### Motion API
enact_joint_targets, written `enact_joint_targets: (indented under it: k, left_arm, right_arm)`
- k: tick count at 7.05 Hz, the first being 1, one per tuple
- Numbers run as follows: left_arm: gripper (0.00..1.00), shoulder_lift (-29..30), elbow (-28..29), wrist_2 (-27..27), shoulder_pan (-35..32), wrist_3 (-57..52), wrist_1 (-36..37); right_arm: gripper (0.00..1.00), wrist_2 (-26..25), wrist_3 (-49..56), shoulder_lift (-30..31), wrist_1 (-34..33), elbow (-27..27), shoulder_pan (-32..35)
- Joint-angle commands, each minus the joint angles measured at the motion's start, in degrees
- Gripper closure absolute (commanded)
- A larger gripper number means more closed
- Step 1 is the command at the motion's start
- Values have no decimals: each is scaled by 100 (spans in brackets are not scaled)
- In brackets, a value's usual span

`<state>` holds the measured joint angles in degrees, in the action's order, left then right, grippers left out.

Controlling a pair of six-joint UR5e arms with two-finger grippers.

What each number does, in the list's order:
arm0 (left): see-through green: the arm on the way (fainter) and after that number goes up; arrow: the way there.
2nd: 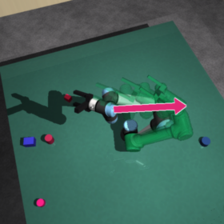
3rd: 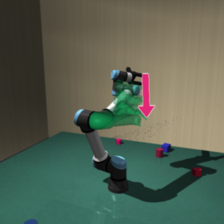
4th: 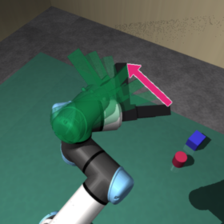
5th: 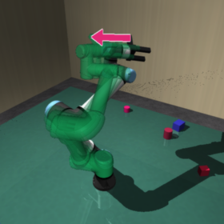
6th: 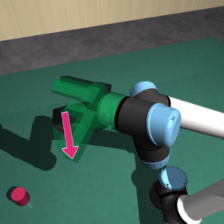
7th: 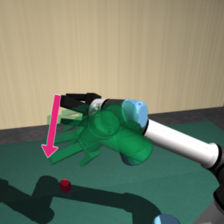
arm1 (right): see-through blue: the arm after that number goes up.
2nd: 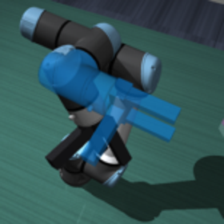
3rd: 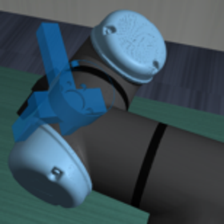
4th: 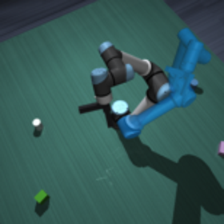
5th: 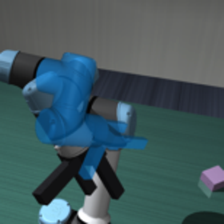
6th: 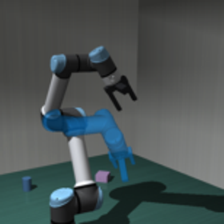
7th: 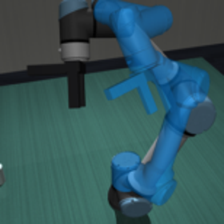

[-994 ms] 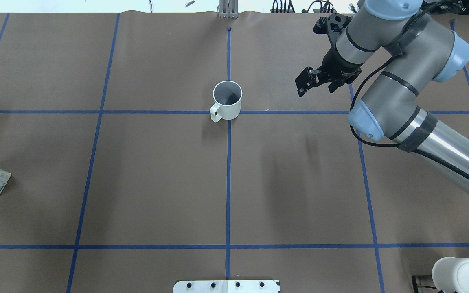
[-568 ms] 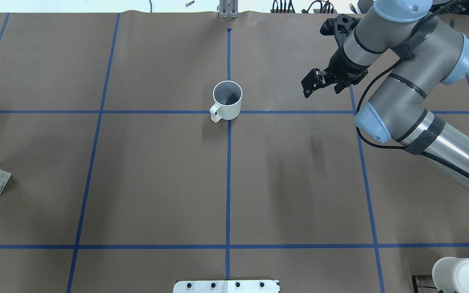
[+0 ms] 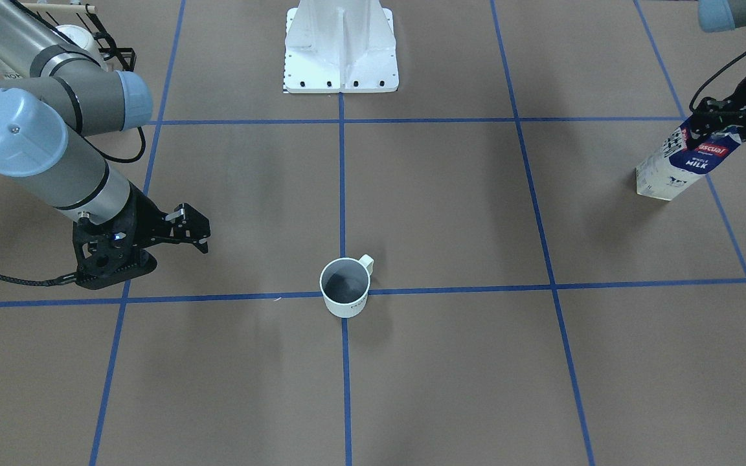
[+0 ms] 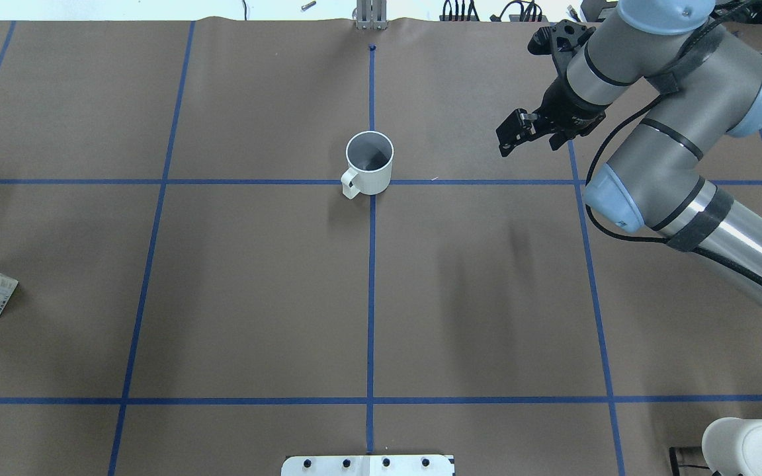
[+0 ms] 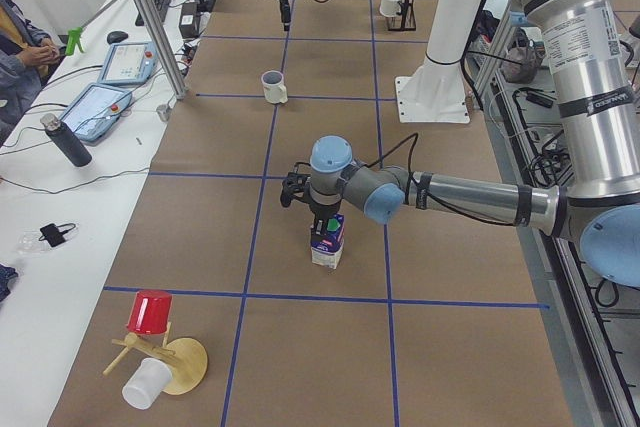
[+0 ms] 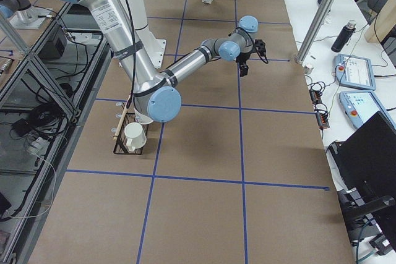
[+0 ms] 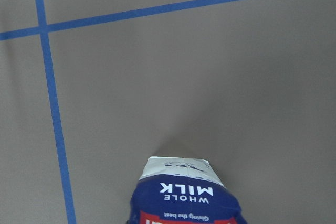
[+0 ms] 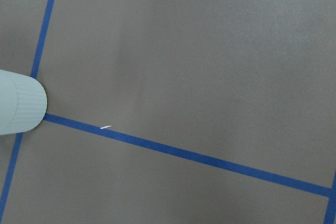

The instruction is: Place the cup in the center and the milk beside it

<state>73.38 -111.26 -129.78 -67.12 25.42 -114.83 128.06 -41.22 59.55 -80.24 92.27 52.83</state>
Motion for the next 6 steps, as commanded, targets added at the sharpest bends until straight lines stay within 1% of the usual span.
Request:
enact_joint_targets:
  k: [1,2,3,4,5,6]
  left_arm:
    - [77,132,-481,-73,-64,15,397]
    - [77,1238,-553,-100,-152,320,1688]
    - [76,2398,-398,-65,-135,610,2858]
    - [76,3688,56,-73,-109,1239,3705]
    - [76,4737,635,-108,126,1742,4219]
    - [76,5583,1355,-65,816,2643,4180]
  right_arm:
    - [0,9,0,439,-43,489,183]
    - [0,17,0,1513,-53,1424,262]
    - [0,61,0,2351,-61,2112,576]
    - [0,88,0,2977,-61,2485,893]
    - [0,79,0,3505,-61,2749,1157]
    - [0,9,0,3737,-61,2839,1203]
